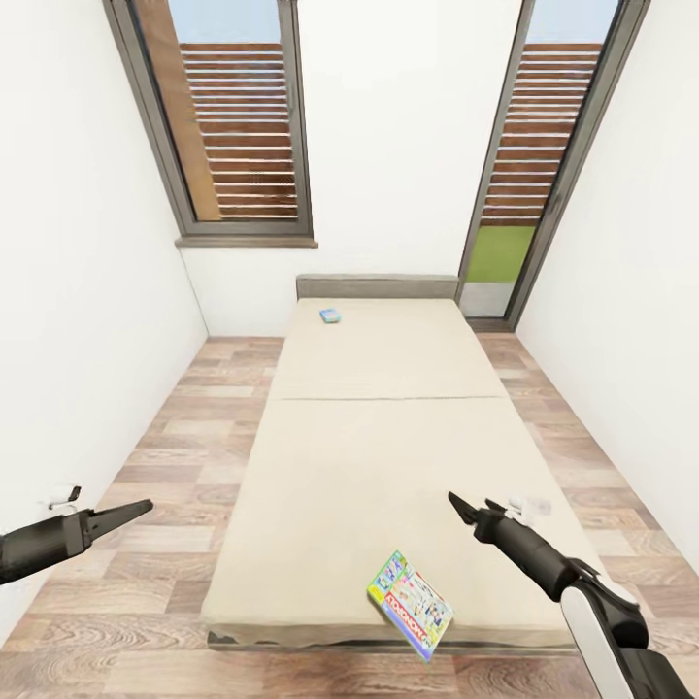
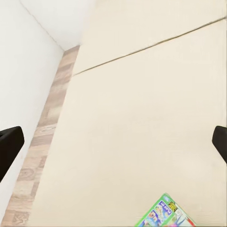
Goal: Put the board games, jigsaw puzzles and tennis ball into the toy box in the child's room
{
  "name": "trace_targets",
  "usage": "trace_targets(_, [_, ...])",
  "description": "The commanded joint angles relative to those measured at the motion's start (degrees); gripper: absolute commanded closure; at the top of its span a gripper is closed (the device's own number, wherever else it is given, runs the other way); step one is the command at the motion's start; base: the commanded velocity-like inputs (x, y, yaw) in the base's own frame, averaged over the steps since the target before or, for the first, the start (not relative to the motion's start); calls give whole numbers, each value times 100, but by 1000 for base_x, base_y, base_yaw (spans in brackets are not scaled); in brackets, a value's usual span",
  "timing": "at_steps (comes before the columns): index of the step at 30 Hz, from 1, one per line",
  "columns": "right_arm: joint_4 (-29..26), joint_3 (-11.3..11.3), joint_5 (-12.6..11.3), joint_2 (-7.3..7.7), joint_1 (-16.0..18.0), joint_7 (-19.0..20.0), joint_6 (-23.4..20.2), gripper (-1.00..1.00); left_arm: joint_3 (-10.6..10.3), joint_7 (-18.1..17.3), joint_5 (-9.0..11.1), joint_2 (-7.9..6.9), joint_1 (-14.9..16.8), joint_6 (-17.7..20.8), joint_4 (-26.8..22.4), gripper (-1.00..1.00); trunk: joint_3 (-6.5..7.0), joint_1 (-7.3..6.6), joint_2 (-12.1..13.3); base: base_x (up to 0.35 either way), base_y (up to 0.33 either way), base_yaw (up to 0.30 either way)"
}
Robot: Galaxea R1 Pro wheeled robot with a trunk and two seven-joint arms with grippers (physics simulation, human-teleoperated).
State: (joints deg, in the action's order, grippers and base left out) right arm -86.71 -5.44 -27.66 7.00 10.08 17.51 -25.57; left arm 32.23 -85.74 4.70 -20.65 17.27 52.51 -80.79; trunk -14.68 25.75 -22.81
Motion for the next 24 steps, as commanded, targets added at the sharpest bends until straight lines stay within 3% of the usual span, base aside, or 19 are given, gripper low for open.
trace_targets(1, [-1, -5, -41, -2, 6, -62, -50, -100, -20, 22, -15, -1, 4, 60, 1, -100, -1, 3, -11, 0, 0, 0])
trace_targets(5, [26, 4, -53, -36, 10, -257, -89, -100, -105, 164, -52, 1, 4, 59, 8, -100, 37, 3, -11, 0, 0, 0])
trace_targets(24, [11, 42, -56, -93, 17, -301, -106, -100, -142, 224, -70, 2, 4, -19, 10, -100, 219, 3, -11, 0, 0, 0])
